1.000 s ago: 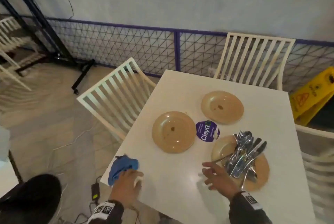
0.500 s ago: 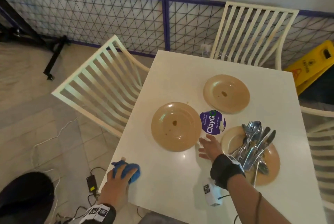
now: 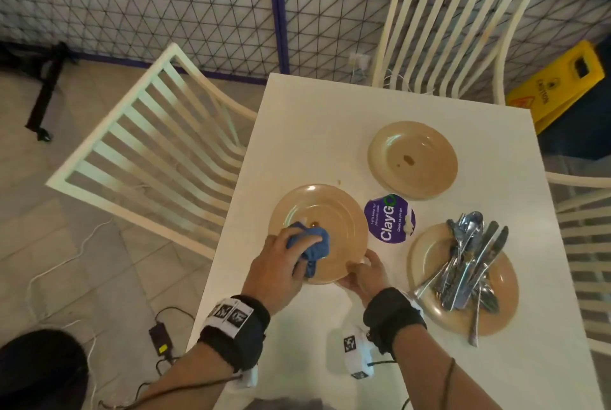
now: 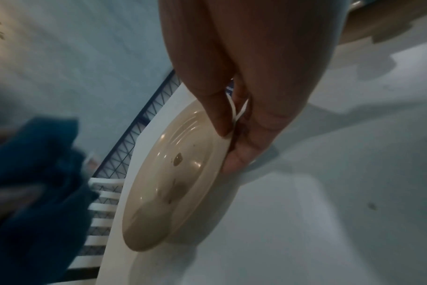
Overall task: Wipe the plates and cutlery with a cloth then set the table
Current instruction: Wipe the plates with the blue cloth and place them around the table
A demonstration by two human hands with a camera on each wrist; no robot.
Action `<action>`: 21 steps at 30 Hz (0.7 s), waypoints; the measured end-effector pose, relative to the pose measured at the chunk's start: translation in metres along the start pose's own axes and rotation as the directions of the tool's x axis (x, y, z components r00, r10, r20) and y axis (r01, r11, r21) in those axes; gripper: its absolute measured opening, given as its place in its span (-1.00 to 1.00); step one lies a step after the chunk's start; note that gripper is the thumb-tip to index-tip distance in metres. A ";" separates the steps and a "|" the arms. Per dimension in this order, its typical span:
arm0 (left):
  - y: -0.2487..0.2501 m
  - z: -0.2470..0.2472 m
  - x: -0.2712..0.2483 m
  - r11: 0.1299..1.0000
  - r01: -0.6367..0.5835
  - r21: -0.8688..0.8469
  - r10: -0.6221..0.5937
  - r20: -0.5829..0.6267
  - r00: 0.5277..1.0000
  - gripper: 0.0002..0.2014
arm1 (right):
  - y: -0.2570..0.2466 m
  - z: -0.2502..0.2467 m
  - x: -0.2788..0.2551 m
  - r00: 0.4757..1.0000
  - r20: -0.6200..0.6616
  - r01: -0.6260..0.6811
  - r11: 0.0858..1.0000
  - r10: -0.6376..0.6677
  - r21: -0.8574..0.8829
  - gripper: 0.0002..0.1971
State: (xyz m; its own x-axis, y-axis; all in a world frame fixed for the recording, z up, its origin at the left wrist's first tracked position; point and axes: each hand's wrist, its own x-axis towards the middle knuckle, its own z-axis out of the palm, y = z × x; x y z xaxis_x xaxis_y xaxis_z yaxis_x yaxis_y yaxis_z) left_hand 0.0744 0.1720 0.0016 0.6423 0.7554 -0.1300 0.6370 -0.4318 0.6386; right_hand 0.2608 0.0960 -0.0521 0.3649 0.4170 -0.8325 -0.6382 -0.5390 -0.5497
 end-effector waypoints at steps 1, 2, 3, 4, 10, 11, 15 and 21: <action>0.010 0.006 0.013 0.998 -0.028 0.052 0.025 0.057 0.998 -0.46 | 0.000 0.000 -0.003 1.000 0.024 0.012 1.000 -0.012 -0.008 -0.50; 0.019 0.014 0.025 0.991 -0.060 0.118 0.046 0.117 0.992 -0.46 | 0.001 -0.001 -0.005 0.999 0.050 0.022 1.000 -0.021 -0.012 -0.49; 0.027 0.022 0.035 0.980 -0.090 0.179 0.058 0.175 0.983 -0.45 | 0.003 -0.004 -0.007 0.997 0.075 0.027 1.000 -0.027 -0.007 -0.46; 0.032 0.032 0.042 0.965 -0.115 0.236 0.059 0.231 0.971 -0.43 | 0.005 -0.006 -0.008 0.995 0.093 0.027 1.000 -0.028 0.013 -0.44; 0.034 0.073 0.022 0.892 -0.234 0.388 0.089 0.356 0.930 -0.40 | 0.011 -0.030 -0.014 0.991 0.125 0.027 0.994 -0.041 0.110 -0.49; 0.032 0.070 0.016 0.873 -0.266 0.408 0.120 0.349 0.929 -0.41 | 0.011 -0.035 -0.016 0.989 0.144 0.026 0.991 -0.045 0.129 -0.48; 0.014 0.051 0.004 0.802 -0.320 0.504 0.190 0.293 0.937 -0.45 | 0.008 -0.048 -0.027 0.967 0.243 0.044 0.987 -0.081 0.155 -0.40; 0.012 0.027 0.033 0.908 -0.062 0.413 0.035 0.074 0.997 -0.31 | -0.013 -0.061 -0.048 0.902 0.395 0.176 0.984 -0.172 0.027 -0.35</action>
State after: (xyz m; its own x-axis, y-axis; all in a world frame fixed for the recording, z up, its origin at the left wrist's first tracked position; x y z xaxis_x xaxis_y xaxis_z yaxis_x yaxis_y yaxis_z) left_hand 0.1148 0.1783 -0.0156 0.6938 0.7013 -0.1639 0.7149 -0.6431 0.2746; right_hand 0.2927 0.0380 -0.0092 0.1707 0.7582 -0.6293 -0.5822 -0.4376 -0.6852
